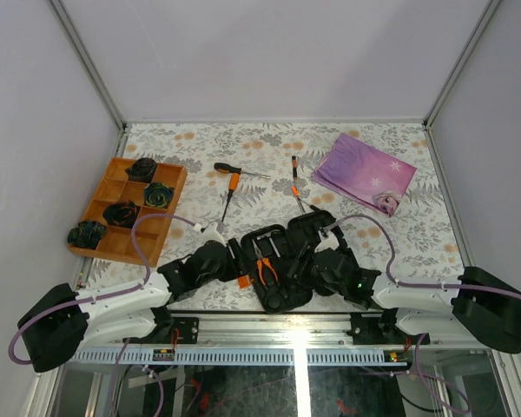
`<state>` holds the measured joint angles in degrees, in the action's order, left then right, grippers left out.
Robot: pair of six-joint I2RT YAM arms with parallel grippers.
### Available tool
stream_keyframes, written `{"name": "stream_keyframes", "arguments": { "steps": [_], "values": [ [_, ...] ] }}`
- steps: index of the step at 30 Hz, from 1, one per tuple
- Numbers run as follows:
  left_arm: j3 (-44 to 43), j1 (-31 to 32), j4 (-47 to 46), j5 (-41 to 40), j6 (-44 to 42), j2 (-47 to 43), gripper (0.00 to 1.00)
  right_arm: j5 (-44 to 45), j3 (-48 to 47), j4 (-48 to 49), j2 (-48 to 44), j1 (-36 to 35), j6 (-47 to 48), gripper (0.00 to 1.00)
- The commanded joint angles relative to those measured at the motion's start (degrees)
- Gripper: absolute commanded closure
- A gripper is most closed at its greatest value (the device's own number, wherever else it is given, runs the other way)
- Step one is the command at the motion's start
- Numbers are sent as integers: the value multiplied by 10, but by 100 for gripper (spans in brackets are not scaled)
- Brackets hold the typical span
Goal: Sort the tools into containers
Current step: Place the hammer in the storage box.
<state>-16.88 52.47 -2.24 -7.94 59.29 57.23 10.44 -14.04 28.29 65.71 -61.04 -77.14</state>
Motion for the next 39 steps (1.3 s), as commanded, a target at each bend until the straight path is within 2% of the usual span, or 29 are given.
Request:
{"name": "stream_keyframes", "arguments": {
  "steps": [1, 7, 12, 21, 30, 39],
  "values": [
    [-1, 2, -34, -5, -13, 2, 47, 23, -48, -87, -26, -1, 51, 37],
    [-9, 1, -31, -9, -17, 7, 47, 8, -137, -251, -23, -1, 170, 37],
    [-13, -1, -45, -4, -16, 20, 47, -46, -214, -320, 13, -1, 249, 40],
    [-18, -10, -29, -6, -23, 14, 46, 107, -282, -462, 1, -1, 308, 47],
    [-26, -69, -55, 42, -39, 26, 46, 81, -335, -441, 86, 2, 379, 64],
    [-44, -74, -74, 53, -62, 65, 48, 20, -371, -403, 161, 34, 417, 74]
  ]
}}
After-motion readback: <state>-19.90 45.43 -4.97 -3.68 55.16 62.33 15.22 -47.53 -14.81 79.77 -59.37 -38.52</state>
